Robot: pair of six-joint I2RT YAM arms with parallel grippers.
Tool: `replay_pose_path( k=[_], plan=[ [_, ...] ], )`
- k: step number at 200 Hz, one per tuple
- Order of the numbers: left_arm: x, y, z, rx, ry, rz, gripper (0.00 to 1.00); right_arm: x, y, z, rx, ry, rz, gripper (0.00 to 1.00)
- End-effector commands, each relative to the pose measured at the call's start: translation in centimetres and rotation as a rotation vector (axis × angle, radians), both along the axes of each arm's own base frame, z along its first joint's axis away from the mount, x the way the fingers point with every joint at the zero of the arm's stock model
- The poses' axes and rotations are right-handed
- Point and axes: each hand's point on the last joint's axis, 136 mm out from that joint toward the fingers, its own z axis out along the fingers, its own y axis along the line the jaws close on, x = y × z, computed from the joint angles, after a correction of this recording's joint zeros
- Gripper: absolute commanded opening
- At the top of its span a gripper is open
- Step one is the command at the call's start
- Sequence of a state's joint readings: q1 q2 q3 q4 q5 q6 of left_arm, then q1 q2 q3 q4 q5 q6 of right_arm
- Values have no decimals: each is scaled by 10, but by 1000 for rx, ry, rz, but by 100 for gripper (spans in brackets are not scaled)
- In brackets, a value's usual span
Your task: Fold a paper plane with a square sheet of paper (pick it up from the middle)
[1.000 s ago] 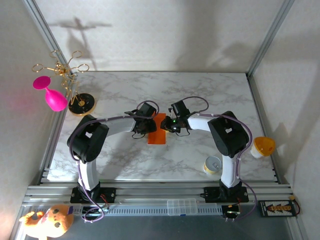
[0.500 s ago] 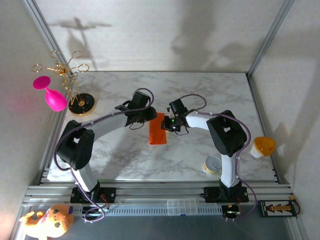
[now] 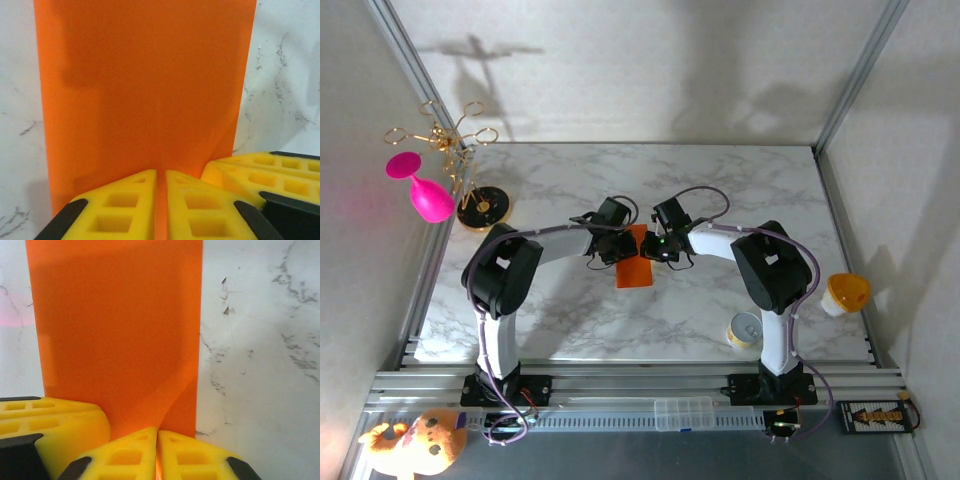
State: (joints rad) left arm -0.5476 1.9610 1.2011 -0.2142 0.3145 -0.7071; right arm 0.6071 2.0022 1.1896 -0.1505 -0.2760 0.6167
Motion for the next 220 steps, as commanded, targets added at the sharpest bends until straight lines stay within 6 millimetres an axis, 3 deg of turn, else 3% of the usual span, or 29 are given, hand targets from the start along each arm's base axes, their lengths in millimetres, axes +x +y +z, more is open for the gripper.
replay_pose_path(
  k=[1, 27, 59, 71, 84, 114, 135, 183, 220],
  plan=[
    [-4, 18, -10, 53, 8, 2, 13, -53, -77, -92, -375, 204, -46, 11],
    [-10, 33, -17, 33, 11, -15, 13, -56, -81, -95, -397, 207, -38, 11],
    [-23, 71, -32, -6, 57, 16, 14, -59, -86, -98, -422, 209, -23, 11],
    [-24, 87, -27, -22, 61, 61, 13, -59, -87, -98, -426, 207, -19, 11],
    [-20, 93, -9, -57, 24, 78, 14, -59, -87, -98, -426, 206, -15, 11],
    [-7, 71, 44, -202, -87, 61, 15, -58, -87, -97, -431, 200, 1, 11],
    [-2, 50, 61, -286, -134, 34, 15, -58, -88, -97, -444, 198, 13, 11],
    [16, 11, 32, -276, -84, -13, 14, -60, -90, -100, -455, 203, 20, 10],
    [25, 23, 3, -198, -38, 29, 14, -62, -94, -101, -470, 206, 24, 10]
  ],
)
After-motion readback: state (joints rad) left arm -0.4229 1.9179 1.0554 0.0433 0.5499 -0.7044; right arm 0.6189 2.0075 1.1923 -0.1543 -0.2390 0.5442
